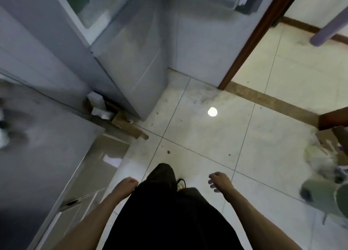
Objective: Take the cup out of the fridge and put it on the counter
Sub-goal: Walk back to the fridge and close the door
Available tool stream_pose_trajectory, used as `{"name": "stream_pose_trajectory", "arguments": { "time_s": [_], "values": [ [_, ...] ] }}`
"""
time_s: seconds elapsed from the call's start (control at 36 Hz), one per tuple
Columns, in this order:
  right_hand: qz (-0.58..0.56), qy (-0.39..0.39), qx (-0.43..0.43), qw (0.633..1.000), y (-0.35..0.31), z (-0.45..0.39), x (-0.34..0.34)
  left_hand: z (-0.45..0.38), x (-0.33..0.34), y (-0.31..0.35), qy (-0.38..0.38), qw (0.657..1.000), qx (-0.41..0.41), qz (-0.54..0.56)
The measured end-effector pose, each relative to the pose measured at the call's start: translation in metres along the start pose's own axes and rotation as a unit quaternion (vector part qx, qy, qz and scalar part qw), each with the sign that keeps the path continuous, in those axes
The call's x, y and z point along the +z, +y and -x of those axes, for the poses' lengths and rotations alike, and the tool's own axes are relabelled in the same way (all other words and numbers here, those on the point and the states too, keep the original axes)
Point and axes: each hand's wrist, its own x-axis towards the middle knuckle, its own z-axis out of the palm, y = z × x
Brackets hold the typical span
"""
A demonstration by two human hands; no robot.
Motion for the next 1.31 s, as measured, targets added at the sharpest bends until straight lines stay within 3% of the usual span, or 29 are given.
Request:
{"name": "stream_pose_trajectory", "arguments": {
  "time_s": [0.11,0.19,0.25,0.42,0.56,0.61,0.67,0.78,0.83,0.86,0.92,1.0,1.11,1.19,1.31],
  "values": [
    [-0.026,0.007,-0.094,0.995,-0.100,-0.034,-0.043,-0.025,-0.027,0.007,0.011,0.997,-0.082,0.009],
    [-0.011,0.005,-0.121,0.993,-0.147,-0.064,-0.063,-0.048,-0.040,0.033,0.015,0.990,-0.132,0.043],
    [0.026,0.003,-0.113,0.993,-0.159,-0.071,-0.069,-0.055,-0.046,0.053,0.025,0.992,-0.118,0.028],
    [0.126,0.023,-0.090,0.988,-0.207,-0.100,-0.130,-0.105,-0.092,0.212,0.032,0.998,-0.030,0.040],
    [0.081,0.034,-0.073,0.993,-0.222,-0.119,-0.186,-0.105,-0.127,0.380,0.050,0.985,0.164,-0.030],
    [0.053,0.026,-0.066,0.996,-0.237,-0.136,-0.214,-0.094,-0.141,0.455,0.094,0.961,0.256,-0.035],
    [0.006,0.027,-0.076,0.997,-0.260,-0.147,-0.241,-0.077,-0.152,0.521,0.185,0.917,0.353,-0.035],
    [-0.040,0.098,-0.188,0.976,-0.332,-0.146,-0.305,-0.043,-0.164,0.621,0.411,0.741,0.530,-0.032],
    [-0.041,0.142,-0.277,0.950,-0.370,-0.130,-0.340,-0.034,-0.166,0.652,0.454,0.689,0.562,-0.052],
    [-0.049,0.159,-0.324,0.931,-0.389,-0.120,-0.359,-0.033,-0.165,0.665,0.466,0.683,0.558,-0.068],
    [-0.072,0.195,-0.413,0.887,-0.424,-0.098,-0.389,-0.038,-0.159,0.677,0.467,0.701,0.528,-0.110],
    [-0.098,0.251,-0.530,0.804,-0.465,-0.060,-0.431,-0.049,-0.143,0.682,0.432,0.760,0.457,-0.165],
    [-0.162,0.303,-0.661,0.667,-0.515,-0.007,-0.471,-0.054,-0.136,0.676,0.477,0.730,0.469,-0.139],
    [-0.186,0.278,-0.733,0.592,-0.546,0.027,-0.485,-0.052,-0.137,0.663,0.510,0.699,0.487,-0.124],
    [-0.208,0.160,-0.808,0.528,-0.570,0.060,-0.473,-0.051,-0.139,0.630,0.499,0.721,0.476,-0.070]
  ]
}}
